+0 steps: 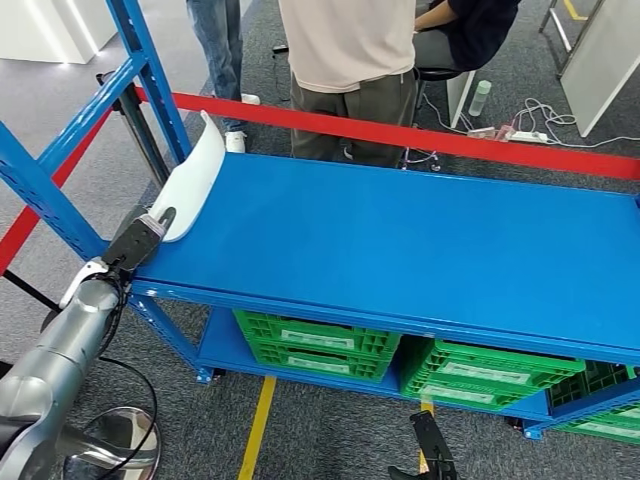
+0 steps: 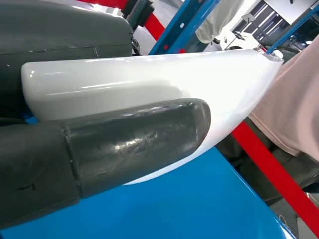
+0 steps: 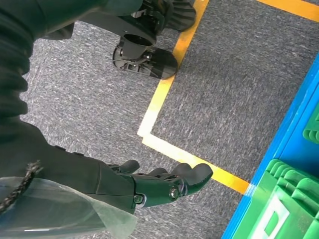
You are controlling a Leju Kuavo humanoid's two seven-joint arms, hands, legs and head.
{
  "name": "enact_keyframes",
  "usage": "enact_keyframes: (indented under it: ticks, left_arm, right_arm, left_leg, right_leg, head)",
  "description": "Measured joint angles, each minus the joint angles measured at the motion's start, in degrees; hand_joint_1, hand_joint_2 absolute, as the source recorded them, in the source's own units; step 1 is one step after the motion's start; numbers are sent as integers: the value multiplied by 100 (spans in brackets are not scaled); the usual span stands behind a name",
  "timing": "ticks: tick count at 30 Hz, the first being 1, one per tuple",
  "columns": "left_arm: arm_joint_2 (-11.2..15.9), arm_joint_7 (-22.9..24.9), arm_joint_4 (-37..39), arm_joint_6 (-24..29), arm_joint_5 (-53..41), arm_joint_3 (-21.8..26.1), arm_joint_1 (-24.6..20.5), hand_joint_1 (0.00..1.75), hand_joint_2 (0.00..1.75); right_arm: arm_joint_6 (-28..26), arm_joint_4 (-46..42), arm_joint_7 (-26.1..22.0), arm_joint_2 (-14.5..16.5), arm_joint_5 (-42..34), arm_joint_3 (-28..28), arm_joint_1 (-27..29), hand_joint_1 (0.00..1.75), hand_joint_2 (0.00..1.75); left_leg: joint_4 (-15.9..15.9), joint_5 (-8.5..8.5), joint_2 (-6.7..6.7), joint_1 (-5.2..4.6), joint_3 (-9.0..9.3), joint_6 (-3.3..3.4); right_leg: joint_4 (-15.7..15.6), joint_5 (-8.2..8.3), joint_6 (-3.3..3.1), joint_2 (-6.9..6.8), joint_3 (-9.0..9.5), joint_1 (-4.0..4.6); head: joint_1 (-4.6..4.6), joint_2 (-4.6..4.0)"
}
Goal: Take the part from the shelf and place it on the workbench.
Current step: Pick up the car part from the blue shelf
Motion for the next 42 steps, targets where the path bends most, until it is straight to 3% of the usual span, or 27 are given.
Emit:
enact_keyframes:
  ticks: [13,20,24,29,34,38,42]
  left_arm:
    - [-28,-29,-70,-3,39,19,43,175,0]
    - [-32,-233,-620,-117,410,180,280,175,0]
    - [-69,-418,-1214,-486,730,280,618,175,0]
    - [-257,-593,-2190,-1736,1221,141,1117,175,0]
    - [-475,-558,-2810,-1863,1202,-157,1294,175,0]
    - [-509,-549,-2970,-1837,1206,-248,1296,5,0]
    - [-474,-434,-2965,-1521,847,-358,1283,0,0]
  right_arm:
    - [-6,0,-1,0,-1,0,1,0,175]
    - [-31,0,-40,0,-28,0,8,0,175]
    - [-35,0,-77,0,-80,0,19,0,175]
    - [-27,0,-91,0,-104,0,21,0,175]
    - [-23,0,-68,2,-89,0,-9,0,175]
    - [-27,0,-66,2,-93,0,-8,0,175]
    - [-36,0,-66,2,-108,0,-9,0,175]
  left_leg:
    - [0,0,0,0,-1,0]
    - [0,0,0,0,-1,0]
    - [0,-1,1,0,-1,1]
    - [0,-3,-3,-1,-3,1]
    - [0,-3,-5,-2,-5,1]
    - [0,-2,-4,-2,-3,2]
    - [0,-2,-5,0,-3,2]
  right_leg:
    - [0,0,0,0,-1,0]
    - [0,0,0,1,-1,0]
    - [0,-1,-1,1,-2,0]
    - [-2,-4,0,-6,-2,-1]
    - [-2,-3,3,-6,0,-1]
    - [-2,-1,3,-3,-1,-1]
    - [-1,-2,2,-5,-2,1]
  head:
    - [-1,0]
    - [1,0]
    - [1,0]
    - [0,-1]
    - [1,0]
    - [-1,1]
    - [-1,0]
